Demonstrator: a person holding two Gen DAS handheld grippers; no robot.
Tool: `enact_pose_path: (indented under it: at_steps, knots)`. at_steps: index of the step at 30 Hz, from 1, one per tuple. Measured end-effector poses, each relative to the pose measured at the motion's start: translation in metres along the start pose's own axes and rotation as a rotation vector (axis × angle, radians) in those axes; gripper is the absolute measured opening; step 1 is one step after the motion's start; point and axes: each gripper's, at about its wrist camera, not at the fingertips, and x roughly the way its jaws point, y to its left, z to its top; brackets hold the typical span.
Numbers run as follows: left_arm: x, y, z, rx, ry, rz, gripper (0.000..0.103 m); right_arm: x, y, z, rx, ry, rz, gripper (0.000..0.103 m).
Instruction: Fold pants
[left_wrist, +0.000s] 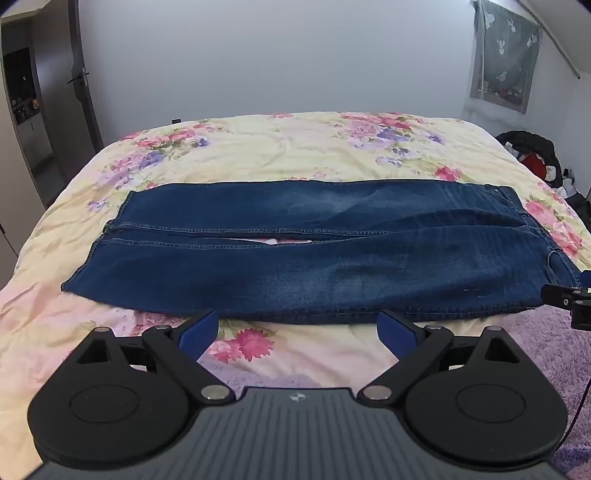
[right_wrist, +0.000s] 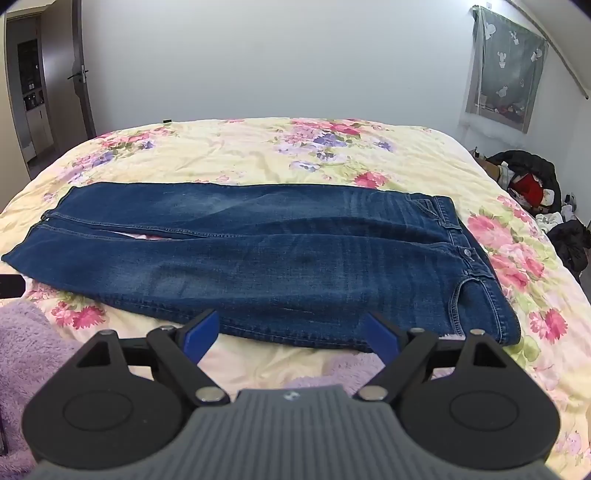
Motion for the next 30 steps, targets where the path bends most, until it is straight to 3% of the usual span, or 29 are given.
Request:
enact_pose_path:
  at_steps: [30]
  knots:
    - [-0.0052, -0.0007, 0.0018, -0.004, -0.024, -0.005, 0.103, 0.0011, 0.0025, -0.0007, 0.006, 0.000, -0.002, 0.082]
